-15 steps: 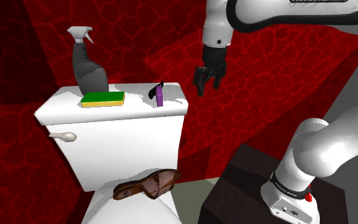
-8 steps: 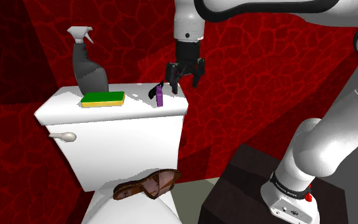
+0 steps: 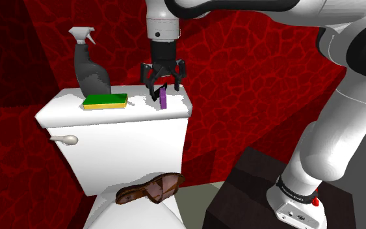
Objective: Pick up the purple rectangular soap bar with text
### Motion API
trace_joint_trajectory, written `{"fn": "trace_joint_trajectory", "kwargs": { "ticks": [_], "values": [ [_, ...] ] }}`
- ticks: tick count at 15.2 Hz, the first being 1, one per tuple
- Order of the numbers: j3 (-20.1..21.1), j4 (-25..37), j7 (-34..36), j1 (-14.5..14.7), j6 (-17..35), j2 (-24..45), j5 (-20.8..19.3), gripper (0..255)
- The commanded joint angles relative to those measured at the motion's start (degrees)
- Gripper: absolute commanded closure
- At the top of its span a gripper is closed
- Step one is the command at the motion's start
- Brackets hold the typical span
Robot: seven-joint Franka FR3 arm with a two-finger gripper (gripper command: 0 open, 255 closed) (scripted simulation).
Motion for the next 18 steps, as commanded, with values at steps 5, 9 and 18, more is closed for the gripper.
{"fn": "trace_joint_trajectory", "kwargs": {
  "ticks": [5, 9, 18],
  "values": [
    [0.05, -4.90, 0.03, 0.06, 4.39, -0.56, 0.29, 0],
    [0.02, -5.39, -0.05, 0.03, 4.84, -0.60, 0.31, 255],
    [0.05, -4.52, 0.06, 0.05, 4.06, -0.51, 0.27, 255]
  ]
}}
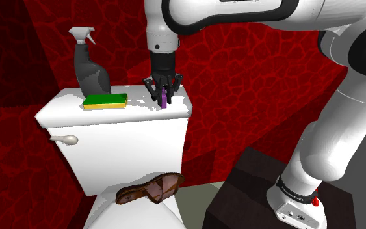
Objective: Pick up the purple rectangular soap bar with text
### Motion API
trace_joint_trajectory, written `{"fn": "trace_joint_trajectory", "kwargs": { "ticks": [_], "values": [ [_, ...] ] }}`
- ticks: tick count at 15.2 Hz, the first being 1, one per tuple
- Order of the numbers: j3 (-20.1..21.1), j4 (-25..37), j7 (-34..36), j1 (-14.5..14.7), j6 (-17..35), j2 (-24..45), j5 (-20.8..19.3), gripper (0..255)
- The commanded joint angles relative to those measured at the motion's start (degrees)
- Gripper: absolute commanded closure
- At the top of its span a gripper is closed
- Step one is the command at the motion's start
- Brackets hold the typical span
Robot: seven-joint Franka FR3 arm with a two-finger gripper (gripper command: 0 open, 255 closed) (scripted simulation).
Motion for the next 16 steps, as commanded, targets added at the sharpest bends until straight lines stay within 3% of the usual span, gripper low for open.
{"fn": "trace_joint_trajectory", "kwargs": {
  "ticks": [1, 16],
  "values": [
    [0.03, 1.36, 0.15, 0.02, -1.24, 0.16, -0.07, 255],
    [0.51, 15.70, 1.53, 0.43, -12.27, 3.71, -1.43, 255]
  ]
}}
